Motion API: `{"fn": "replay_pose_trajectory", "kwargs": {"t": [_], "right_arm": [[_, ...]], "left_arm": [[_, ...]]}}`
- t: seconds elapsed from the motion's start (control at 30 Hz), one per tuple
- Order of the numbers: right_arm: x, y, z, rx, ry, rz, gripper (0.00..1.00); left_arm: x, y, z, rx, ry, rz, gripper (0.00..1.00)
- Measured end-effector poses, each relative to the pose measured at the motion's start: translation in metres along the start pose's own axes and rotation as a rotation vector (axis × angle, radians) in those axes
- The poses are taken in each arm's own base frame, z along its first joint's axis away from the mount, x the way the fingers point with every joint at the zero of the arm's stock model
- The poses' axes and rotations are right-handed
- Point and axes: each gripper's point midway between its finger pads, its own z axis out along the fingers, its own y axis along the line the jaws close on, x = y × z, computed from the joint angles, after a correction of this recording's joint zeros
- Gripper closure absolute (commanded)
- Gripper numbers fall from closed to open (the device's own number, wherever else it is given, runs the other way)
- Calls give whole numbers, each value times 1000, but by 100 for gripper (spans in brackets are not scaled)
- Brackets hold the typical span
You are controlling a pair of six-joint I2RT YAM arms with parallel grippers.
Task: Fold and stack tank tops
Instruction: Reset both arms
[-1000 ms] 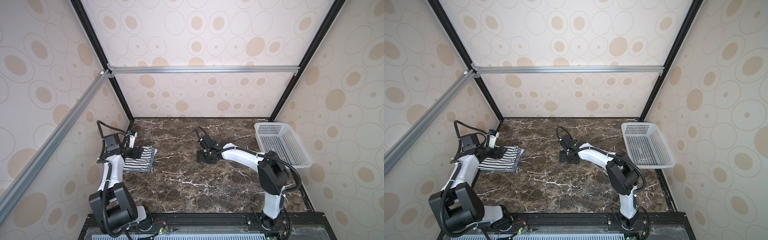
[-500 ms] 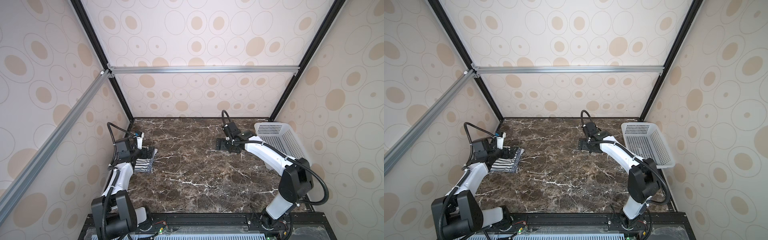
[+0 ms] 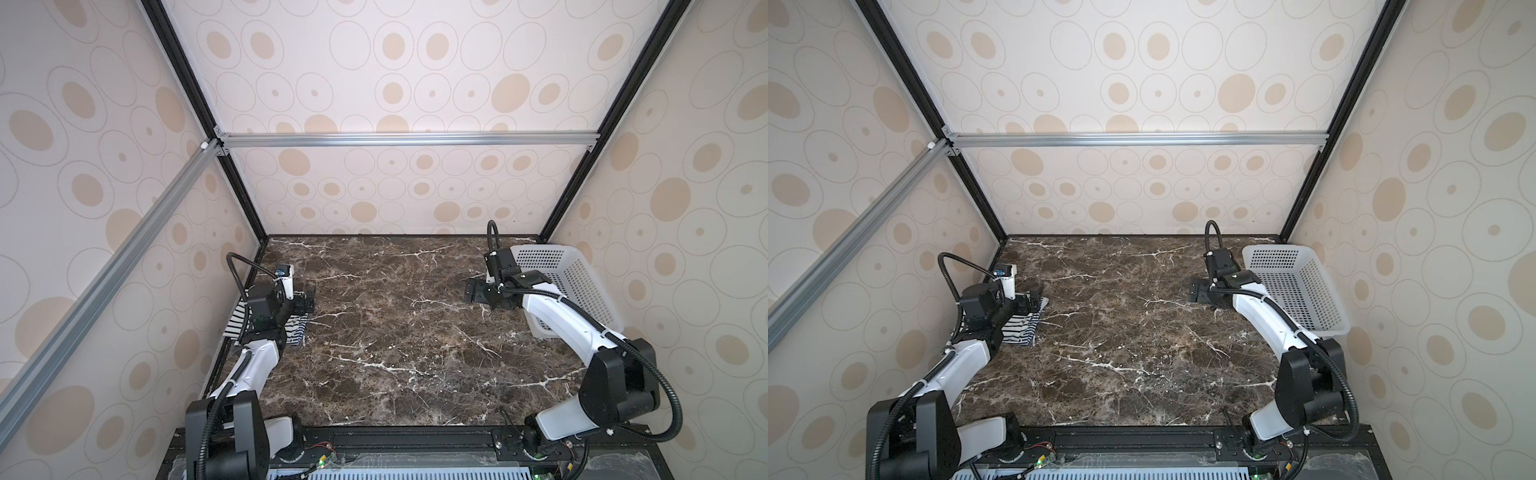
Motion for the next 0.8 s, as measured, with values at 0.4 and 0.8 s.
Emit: {"fn": "replay_pose_trajectory", "kwargs": {"t": [0.4, 0.8], "right_arm": [[-7, -43, 10, 116, -125, -67, 0], [-4, -50, 38, 124, -251, -221, 0]], "left_arm": [[15, -23, 22, -5, -49, 37, 1], [53, -34, 17, -13, -132, 68, 1]]}}
